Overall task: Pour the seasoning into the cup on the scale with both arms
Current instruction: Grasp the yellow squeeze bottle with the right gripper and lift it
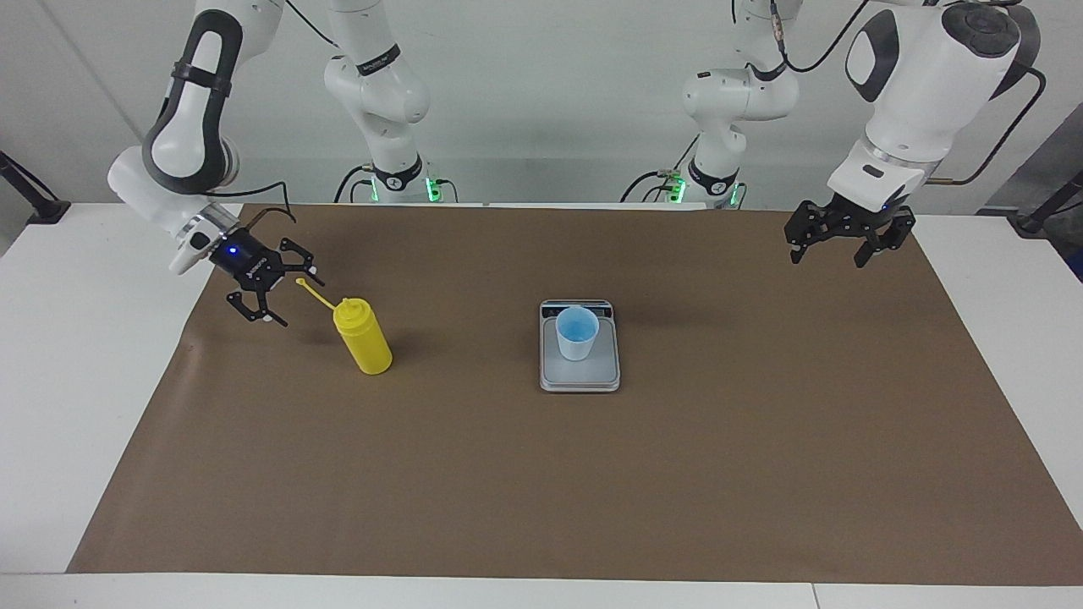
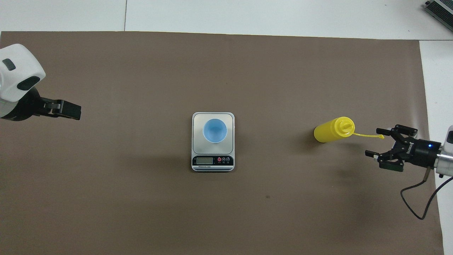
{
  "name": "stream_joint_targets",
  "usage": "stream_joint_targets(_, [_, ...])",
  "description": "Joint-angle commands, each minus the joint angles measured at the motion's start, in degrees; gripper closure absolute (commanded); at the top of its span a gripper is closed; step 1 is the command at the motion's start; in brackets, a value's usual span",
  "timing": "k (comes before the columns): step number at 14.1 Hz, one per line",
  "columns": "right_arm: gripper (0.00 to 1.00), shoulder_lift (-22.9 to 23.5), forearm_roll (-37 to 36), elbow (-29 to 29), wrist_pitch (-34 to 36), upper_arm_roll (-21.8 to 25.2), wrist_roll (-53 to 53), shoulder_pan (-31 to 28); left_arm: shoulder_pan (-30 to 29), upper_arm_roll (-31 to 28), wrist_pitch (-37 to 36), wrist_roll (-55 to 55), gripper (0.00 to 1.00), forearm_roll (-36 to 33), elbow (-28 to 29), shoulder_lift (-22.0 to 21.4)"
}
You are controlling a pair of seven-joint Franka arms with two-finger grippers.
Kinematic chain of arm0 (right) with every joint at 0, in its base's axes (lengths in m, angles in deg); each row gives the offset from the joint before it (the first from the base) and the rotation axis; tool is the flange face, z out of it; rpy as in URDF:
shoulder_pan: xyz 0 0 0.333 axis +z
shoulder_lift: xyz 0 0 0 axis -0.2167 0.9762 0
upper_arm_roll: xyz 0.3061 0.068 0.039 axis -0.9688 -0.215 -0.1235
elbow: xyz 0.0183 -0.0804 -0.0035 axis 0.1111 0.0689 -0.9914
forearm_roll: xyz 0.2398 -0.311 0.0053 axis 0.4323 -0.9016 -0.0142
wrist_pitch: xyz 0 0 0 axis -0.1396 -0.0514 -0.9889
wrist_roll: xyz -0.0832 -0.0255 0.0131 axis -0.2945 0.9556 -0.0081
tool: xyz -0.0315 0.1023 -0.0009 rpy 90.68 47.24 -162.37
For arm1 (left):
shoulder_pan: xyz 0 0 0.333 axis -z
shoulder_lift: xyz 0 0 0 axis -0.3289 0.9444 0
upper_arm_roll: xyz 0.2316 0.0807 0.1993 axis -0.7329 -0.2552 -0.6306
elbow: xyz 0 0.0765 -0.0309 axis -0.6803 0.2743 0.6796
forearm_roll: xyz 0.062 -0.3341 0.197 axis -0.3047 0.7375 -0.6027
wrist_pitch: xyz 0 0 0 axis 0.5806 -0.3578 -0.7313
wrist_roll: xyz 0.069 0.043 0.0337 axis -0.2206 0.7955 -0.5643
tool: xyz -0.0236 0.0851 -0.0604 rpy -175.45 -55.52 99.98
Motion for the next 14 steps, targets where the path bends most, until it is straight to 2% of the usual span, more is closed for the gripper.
stream_joint_targets(1, [0.0, 2.37, 5.59, 0.34, -0.97, -0.29, -7.41, 0.8, -1.92, 0.45, -0.6, 1.29, 0.0, -0.71, 1.94, -1.77])
stream_joint_targets(5, [0.0, 5.63, 12.38, 0.08, -0.98, -0.38, -12.1, 2.82, -2.97, 0.19, -1.13, 1.29, 0.0, 1.39, 0.72, -1.69])
stream_joint_targets(7, [0.0, 7.47, 16.84, -0.01, 0.34, -0.47, -12.89, 4.92, -3.59, 0.1, -3.93, 1.29, 0.0, 2.27, -2.43, -1.08])
stream_joint_targets(9, [0.0, 10.37, 20.81, -0.19, 0.78, -0.47, -18.49, 5.2, -3.59, 0.36, -7.35, 1.2, 0.0, 2.19, -6.3, 0.24])
stream_joint_targets(11, [0.0, 10.65, 21.88, -0.36, 0.7, -0.73, -19.49, 5.46, -3.59, 0.45, -11.05, 1.12, 0.0, 2.27, -9.47, 1.3])
stream_joint_targets(14, [0.0, 10.73, 22.41, -0.71, 0.7, -0.73, -19.49, 7.39, -3.16, 0.54, -10.89, 1.2, 0.0, 2.19, -9.4, 0.43])
